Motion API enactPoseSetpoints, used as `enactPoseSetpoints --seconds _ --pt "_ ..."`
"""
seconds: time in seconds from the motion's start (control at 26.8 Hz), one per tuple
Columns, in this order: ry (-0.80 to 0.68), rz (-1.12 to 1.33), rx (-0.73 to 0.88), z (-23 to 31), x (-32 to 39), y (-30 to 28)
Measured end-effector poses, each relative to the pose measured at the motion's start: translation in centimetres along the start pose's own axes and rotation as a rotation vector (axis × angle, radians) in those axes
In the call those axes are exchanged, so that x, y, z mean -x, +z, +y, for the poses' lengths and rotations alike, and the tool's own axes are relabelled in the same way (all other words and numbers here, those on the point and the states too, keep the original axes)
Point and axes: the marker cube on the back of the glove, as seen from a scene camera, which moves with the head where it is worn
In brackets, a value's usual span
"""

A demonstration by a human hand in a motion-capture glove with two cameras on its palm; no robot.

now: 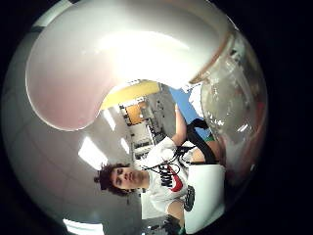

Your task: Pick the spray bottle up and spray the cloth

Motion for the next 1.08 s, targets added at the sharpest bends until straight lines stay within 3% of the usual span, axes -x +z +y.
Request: enactPoseSetpoints --seconds 1.08 --pt "0.017 0.025 0.010 0.22 0.09 0.26"
